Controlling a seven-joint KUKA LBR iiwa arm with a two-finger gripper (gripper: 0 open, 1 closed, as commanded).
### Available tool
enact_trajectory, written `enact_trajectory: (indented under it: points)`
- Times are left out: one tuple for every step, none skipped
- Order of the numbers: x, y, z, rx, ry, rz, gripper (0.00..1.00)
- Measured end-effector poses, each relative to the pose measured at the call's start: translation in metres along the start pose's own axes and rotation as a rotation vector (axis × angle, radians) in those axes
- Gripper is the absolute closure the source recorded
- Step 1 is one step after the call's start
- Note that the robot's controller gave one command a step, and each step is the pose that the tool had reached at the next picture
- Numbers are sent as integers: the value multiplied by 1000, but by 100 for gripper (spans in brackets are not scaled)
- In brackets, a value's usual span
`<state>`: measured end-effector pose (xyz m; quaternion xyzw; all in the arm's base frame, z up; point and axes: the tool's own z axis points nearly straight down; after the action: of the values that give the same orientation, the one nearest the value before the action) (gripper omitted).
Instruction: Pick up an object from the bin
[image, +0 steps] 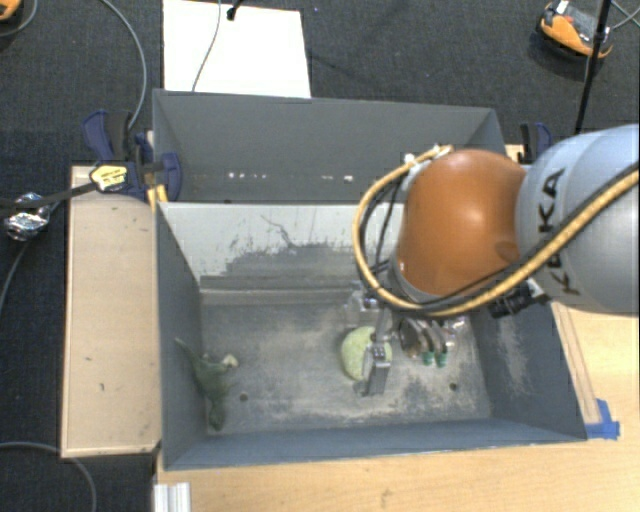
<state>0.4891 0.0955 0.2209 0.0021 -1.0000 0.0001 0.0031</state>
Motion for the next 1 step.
enact_trajectory:
  points:
    - [-1, -1, -4, -1, -9, 3, 0]
